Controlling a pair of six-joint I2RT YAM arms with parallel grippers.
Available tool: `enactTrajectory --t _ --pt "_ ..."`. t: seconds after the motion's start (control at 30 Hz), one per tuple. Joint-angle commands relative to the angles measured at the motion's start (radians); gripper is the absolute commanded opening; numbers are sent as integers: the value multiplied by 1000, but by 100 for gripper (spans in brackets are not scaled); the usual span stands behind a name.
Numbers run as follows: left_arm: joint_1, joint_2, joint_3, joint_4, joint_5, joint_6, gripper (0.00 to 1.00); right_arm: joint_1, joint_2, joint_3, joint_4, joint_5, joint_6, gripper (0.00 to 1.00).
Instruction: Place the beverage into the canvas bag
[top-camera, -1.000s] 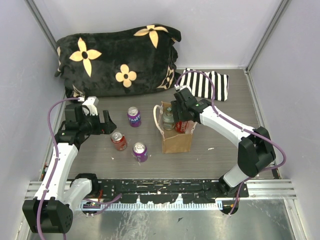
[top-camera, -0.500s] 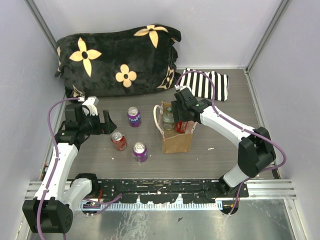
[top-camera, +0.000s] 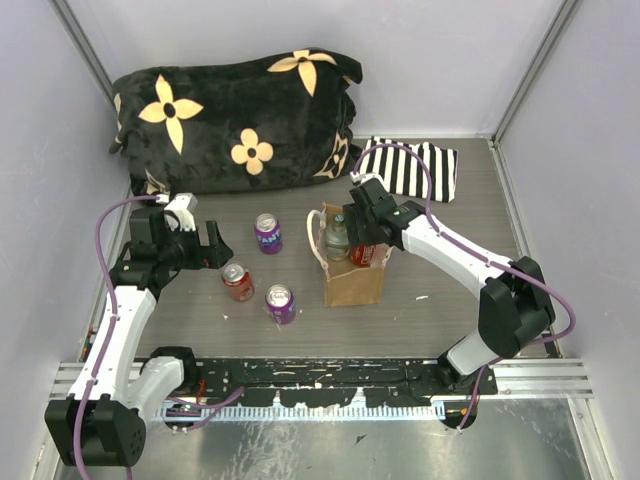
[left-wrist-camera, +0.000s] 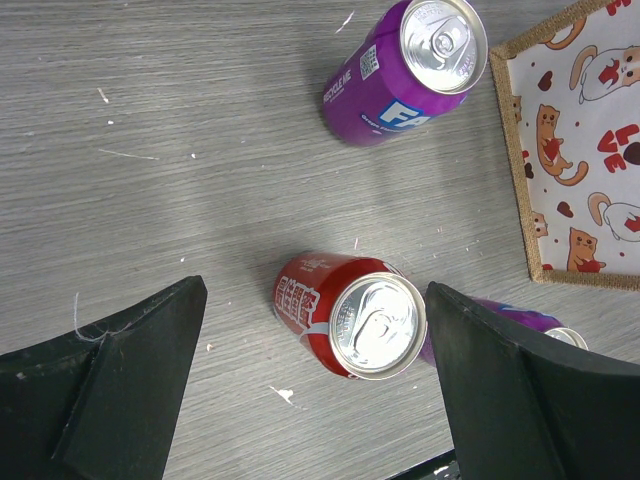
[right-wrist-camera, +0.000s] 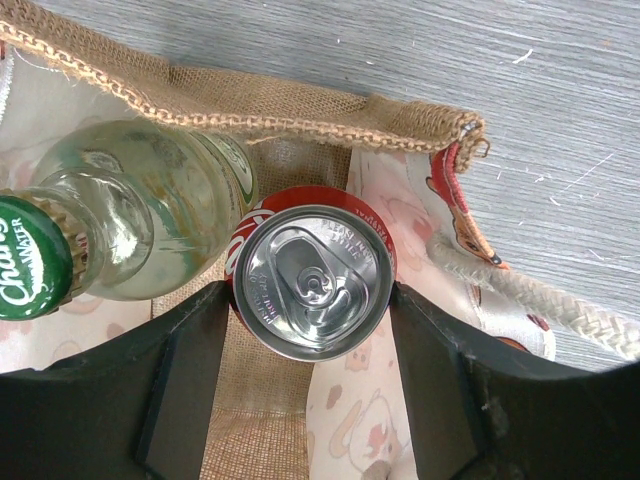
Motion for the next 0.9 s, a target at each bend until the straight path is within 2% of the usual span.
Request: enactTrajectory --t 0.0,0.2,0.33,0.53,0.87 --pt "-3 -20 -21 19 17 -4 98 -3 -14 -19 -53 -18 -3 46" --pt "-2 -20 -20 21 17 -4 98 -3 -38 -15 -50 -18 -10 64" --pt "-2 -19 -20 21 17 -4 98 -3 -53 -6 -47 -18 -17 71" --pt "-2 -20 -20 20 17 -4 98 -3 -51 0 -47 -18 -19 77" --pt "-2 -21 -20 20 19 -4 98 -3 -49 8 -50 -18 -22 80"
